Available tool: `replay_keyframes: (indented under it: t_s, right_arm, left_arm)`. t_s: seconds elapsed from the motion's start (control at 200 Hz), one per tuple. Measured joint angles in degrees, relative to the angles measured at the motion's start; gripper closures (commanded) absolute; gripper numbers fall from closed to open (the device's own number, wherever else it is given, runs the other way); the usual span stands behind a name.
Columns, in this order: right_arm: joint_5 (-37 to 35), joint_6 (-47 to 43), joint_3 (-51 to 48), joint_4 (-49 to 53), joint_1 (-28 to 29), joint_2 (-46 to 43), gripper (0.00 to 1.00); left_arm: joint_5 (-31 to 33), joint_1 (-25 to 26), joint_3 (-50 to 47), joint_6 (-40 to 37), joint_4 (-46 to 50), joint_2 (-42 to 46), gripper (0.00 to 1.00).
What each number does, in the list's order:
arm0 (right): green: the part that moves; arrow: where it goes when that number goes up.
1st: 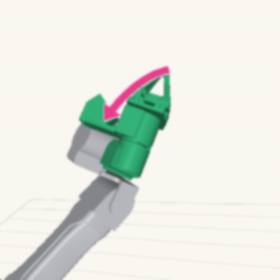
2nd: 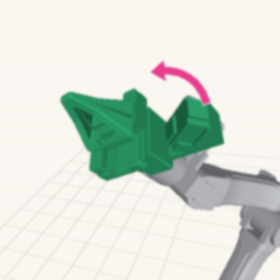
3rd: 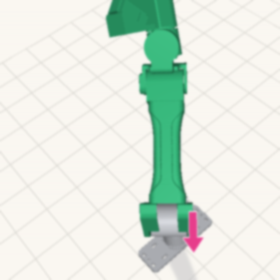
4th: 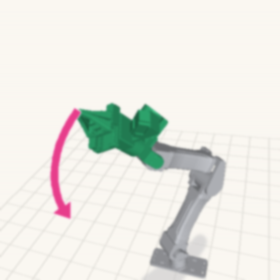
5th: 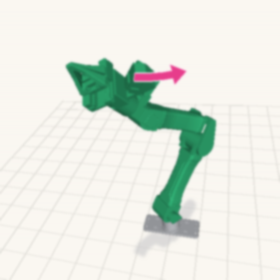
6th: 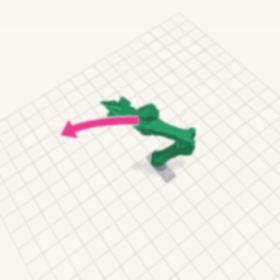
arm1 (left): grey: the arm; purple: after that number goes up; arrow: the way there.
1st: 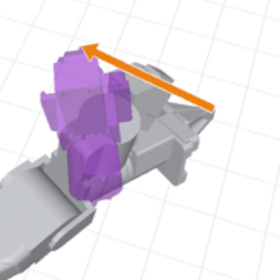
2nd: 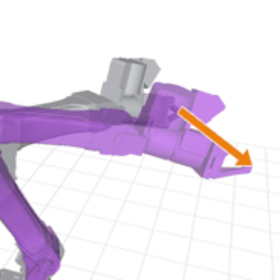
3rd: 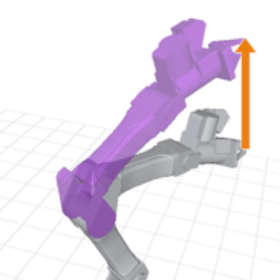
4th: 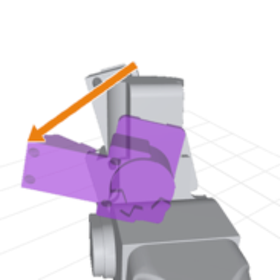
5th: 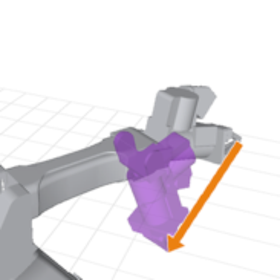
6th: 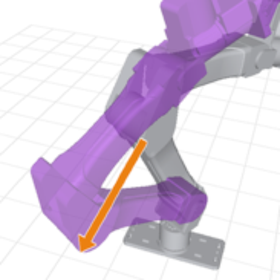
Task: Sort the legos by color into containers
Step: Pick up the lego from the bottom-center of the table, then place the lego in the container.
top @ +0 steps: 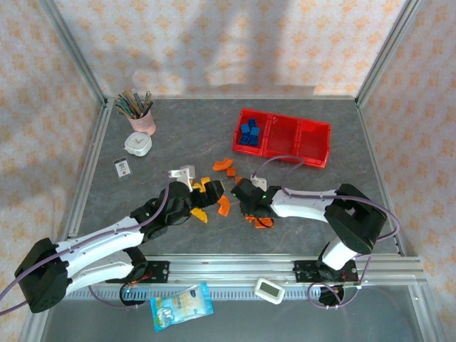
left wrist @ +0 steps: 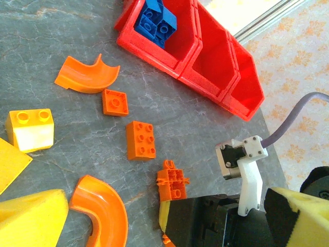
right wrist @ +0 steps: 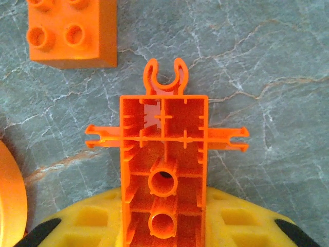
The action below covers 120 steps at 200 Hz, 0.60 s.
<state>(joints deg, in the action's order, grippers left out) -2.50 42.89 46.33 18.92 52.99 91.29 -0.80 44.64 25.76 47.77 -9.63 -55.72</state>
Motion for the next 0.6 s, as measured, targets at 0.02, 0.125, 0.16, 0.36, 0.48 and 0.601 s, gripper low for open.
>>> replay_keyframes:
  t_s: [0.02, 0.125, 0.16, 0.36, 0.48, 0.601]
  right_arm:
    - [-0.02, -0.04, 0.0, 0.02, 0.0, 0.0, 0.73]
    - [-0.15, -0.07, 0.0, 0.15, 0.0, -0.28, 0.74]
    - [-0.44, -0.13, 0.02, 0.04, 0.0, -0.42, 0.75]
    - [-1.92, -1.64, 0.26, 0.66, -1.42, -5.75, 0.75]
    - [-2.78, -4.2, 2.25, 1.44, -5.22, -9.33, 0.75]
    - [-3.96, -7.78, 6.45, 1.86, -10.71, -10.05, 0.74]
  left_arm:
    - [0.02, 0.0, 0.0, 0.0, -0.02, 0.0, 0.01]
    - [0.02, 0.0, 0.0, 0.0, 0.0, 0.0, 0.01]
    - [0.02, 0.0, 0.0, -0.02, 0.0, 0.0, 0.01]
    - [0.0, 0.0, 0.07, -0.04, 0.0, -0.13, 0.01]
    - [0.02, 0.0, 1.31, -0.37, 0.0, -1.7, 0.01]
    - [0.0, 0.0, 3.87, -1.53, -0.04, -4.33, 0.01]
